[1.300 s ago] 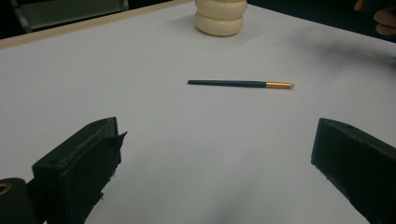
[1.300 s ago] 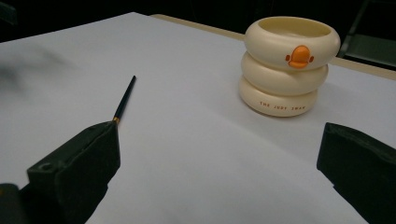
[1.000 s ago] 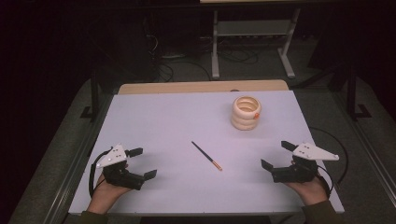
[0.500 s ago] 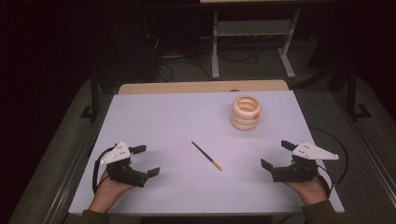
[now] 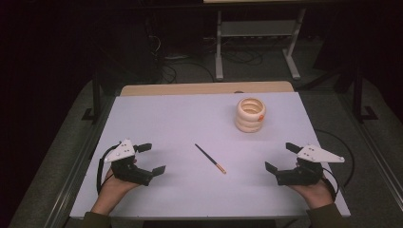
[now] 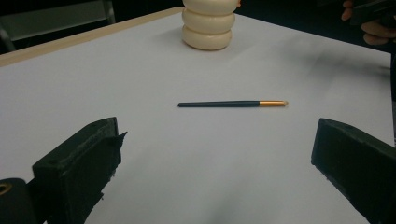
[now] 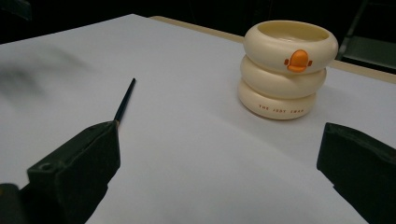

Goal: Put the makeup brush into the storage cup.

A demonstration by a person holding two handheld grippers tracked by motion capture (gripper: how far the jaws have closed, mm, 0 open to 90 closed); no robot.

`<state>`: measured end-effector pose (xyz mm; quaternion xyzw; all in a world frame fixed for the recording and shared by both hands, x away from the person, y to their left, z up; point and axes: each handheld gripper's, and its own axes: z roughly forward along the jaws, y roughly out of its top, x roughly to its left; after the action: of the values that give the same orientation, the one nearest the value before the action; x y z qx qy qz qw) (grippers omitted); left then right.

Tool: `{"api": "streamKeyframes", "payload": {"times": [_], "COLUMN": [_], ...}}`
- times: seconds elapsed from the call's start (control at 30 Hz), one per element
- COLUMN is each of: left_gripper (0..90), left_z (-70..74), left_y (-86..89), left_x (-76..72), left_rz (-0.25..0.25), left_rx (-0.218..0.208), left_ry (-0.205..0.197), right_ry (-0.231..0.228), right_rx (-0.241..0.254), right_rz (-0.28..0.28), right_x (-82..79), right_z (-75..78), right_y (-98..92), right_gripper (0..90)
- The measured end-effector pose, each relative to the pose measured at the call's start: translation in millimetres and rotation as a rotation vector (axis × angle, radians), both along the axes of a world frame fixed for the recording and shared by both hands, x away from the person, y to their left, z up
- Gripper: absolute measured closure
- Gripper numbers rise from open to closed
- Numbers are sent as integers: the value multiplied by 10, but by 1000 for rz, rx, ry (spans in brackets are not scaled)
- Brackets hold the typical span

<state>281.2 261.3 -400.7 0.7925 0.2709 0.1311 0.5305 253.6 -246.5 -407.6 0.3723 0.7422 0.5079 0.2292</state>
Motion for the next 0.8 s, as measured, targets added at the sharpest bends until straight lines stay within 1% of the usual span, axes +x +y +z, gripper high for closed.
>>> {"api": "streamKeyframes", "payload": {"times": [0.07,0.13,0.17,0.23,0.27,0.3,0.37,0.4,0.53,0.6,0.7,0.73,0.8], "left_gripper": [11,11,11,11,11,11,11,11,11,11,11,11,11], "left_z": [7,22,40,45,48,50,50,51,62,63,68,69,72], "left_y": [-27,-60,-93,-109,-122,-147,-160,-161,-193,-213,-232,-241,-255], "left_x": [16,30,41,45,55,69,73,80,97,96,106,106,116], "left_rz": [-3,-10,-20,-23,-27,-31,-34,-42,-55,-55,-64,-64,-67], "left_rx": [-14,-14,-12,-14,-16,-17,-20,-9,-13,-18,-7,-8,-7], "left_ry": [5,2,-6,-4,-9,-6,-8,-13,-21,-13,-21,-17,-23], "right_ry": [-3,-2,8,10,10,9,3,2,-3,-2,-4,-4,-5], "right_rx": [2,3,8,11,11,21,18,15,11,11,9,10,11], "right_rz": [0,1,-3,-3,-3,-8,-7,-7,-7,-7,-6,-7,-7], "right_x": [4,4,-7,-6,-6,-10,-9,-10,-2,-4,-13,-12,-12], "right_z": [3,3,0,-3,-3,3,8,12,18,18,24,24,25], "right_y": [-4,-6,-14,-26,-26,-34,-37,-33,-20,-19,-16,-15,-15], "right_gripper": [0,0,0,0,0,0,0,0,0,0,0,0,0]}}
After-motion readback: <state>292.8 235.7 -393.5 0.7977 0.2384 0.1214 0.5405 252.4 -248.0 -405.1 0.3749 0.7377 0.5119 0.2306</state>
